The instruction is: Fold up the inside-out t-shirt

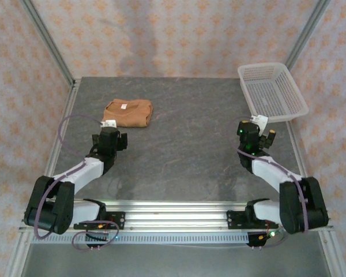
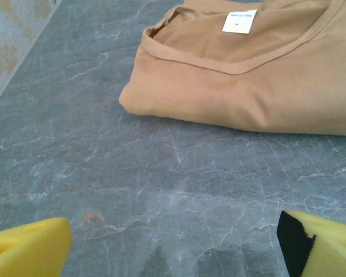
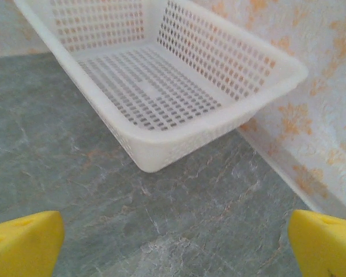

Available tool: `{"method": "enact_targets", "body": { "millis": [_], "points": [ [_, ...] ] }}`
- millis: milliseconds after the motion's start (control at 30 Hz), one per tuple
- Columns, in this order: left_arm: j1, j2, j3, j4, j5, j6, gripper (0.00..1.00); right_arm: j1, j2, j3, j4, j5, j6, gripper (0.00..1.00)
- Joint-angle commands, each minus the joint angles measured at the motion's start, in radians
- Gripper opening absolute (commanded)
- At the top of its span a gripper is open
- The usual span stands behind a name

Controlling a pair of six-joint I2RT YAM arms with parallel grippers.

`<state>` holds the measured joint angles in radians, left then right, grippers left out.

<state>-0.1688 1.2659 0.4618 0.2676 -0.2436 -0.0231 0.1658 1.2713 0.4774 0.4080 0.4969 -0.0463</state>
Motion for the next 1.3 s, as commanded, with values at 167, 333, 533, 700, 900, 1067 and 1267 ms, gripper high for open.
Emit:
{"method": "enact_targets", "body": {
  "millis": [167,333,533,700,900,1067,1267],
  "points": [
    [0.027,0.099,-0.048,0.392,0.017,0.087,0.95,-0.017,0.201,-0.111,0.476,-0.130,-0.035,0.99],
    [0.073,0.204,-0.066,0.510,0.048,0.054,0.96,-0.029,0.220,-0.142,0.554,-0.154,-0.028,0.99],
    [0.097,0.235,-0.050,0.511,0.074,0.039,1.00,-0.042,0.266,-0.124,0.531,-0.174,-0.011,0.99],
    [0.097,0.231,-0.042,0.487,0.078,0.038,1.00,-0.038,0.278,-0.134,0.574,-0.170,-0.022,0.99],
    [0.098,0.231,-0.041,0.487,0.080,0.037,1.00,-0.041,0.288,-0.133,0.592,-0.174,-0.024,0.99],
    [0.100,0.231,-0.040,0.485,0.083,0.037,1.00,-0.045,0.291,-0.132,0.590,-0.180,-0.024,0.99],
    [0.111,0.231,-0.035,0.478,0.106,0.032,1.00,-0.051,0.288,-0.129,0.580,-0.192,-0.021,0.99]
  ]
}}
